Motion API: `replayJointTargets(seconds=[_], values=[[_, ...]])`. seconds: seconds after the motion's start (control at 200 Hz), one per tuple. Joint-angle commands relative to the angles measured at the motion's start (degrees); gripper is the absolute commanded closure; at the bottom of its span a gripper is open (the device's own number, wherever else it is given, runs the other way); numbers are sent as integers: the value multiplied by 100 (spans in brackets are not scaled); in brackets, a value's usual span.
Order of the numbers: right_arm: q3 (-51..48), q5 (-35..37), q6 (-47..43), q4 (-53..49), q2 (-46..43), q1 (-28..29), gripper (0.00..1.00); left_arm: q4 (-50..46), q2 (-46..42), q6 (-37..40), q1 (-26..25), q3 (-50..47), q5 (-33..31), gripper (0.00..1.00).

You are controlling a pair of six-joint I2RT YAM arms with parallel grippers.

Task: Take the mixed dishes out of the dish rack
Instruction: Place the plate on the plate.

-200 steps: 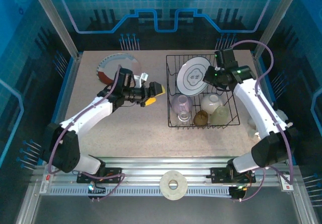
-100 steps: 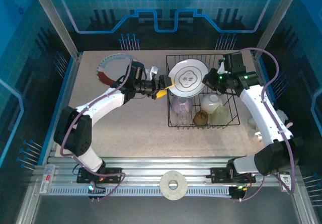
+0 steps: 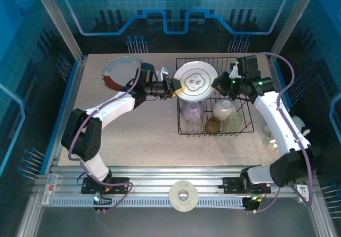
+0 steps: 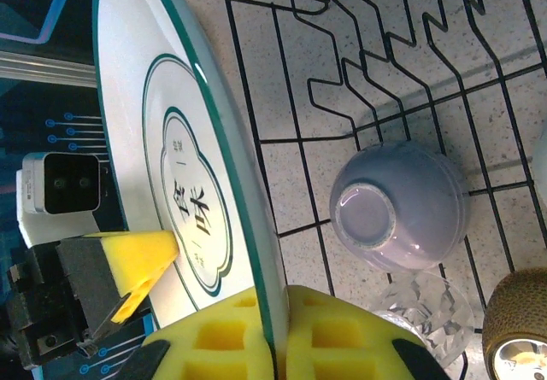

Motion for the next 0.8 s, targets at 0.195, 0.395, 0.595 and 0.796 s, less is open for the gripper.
replayJointTargets(seconds=[0.195, 0.395, 0.595, 0.796], values=[[14, -345, 55, 488, -61, 66, 100, 221, -273, -351, -53, -159, -221, 100], [14, -414, 28, 599, -62, 12, 79, 246, -530, -653, -37, -231, -477, 100], [39, -433, -113, 705, -60, -14, 10, 292, -798, -929, 176, -325, -648, 100], [59, -132, -438, 446, -209, -21, 0, 223, -883, -937, 750, -294, -580, 100]])
